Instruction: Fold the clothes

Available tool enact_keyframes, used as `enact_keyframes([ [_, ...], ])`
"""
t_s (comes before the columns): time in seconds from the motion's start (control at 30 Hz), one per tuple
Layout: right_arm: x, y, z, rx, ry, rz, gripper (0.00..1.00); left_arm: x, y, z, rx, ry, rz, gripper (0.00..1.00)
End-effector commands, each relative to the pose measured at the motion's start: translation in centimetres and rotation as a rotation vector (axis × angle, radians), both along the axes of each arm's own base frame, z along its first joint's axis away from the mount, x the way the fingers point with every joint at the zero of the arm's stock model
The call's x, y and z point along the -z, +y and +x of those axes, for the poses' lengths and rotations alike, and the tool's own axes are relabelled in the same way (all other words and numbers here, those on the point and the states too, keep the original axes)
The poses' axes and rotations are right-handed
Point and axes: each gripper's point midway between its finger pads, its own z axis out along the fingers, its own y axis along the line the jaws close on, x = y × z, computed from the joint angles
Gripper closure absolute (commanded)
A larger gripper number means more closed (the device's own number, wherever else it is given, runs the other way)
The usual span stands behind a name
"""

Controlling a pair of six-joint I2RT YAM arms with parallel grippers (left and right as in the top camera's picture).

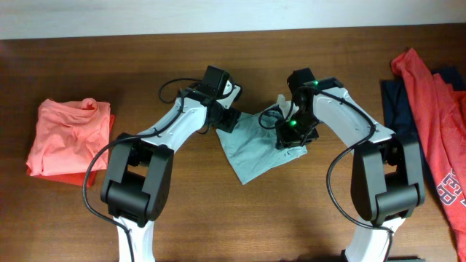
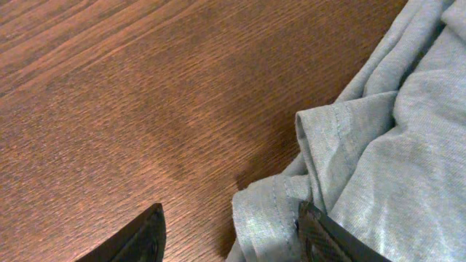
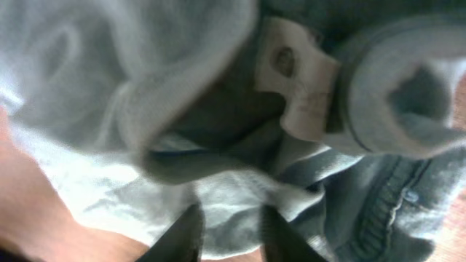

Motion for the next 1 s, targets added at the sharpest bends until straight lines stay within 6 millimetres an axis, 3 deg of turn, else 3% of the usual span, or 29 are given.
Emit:
enact_keyframes([
  [0.0, 1.1, -0.4, -0.8, 0.011, 0.028, -0.024, 0.82, 0.2, -0.2, 0.1, 0.021, -0.003, 0.009, 0.42],
  [0.2, 1.2, -0.5, -1.0, 0.014, 0.036, -0.027, 0.96, 0.5, -0.3, -0.3, 0.026, 0.008, 0.014, 0.42],
  [0.4, 0.8, -0.7, -0.8, 0.026, 0.033, -0.027, 0.96, 1.9, -0.8, -1.5, 0.046, 0.056, 0.036, 0.42],
  [0.57, -0.3, -2.4, 0.1, 0.059, 0.021, -0.063, 0.96, 4.2, -0.4, -2.4, 0.048, 0.113, 0.066, 0.42],
  [0.73, -0.2, -4.8, 0.1, 0.108, 0.033, -0.125, 0.96, 4.6, -0.3, -2.6, 0.048, 0.123, 0.071, 0.43],
  [0.97, 0.0, -6.5, 0.0, 0.122, 0.04, -0.185, 0.96, 4.7, -0.1, -3.1, 0.048, 0.144, 0.08, 0.43],
])
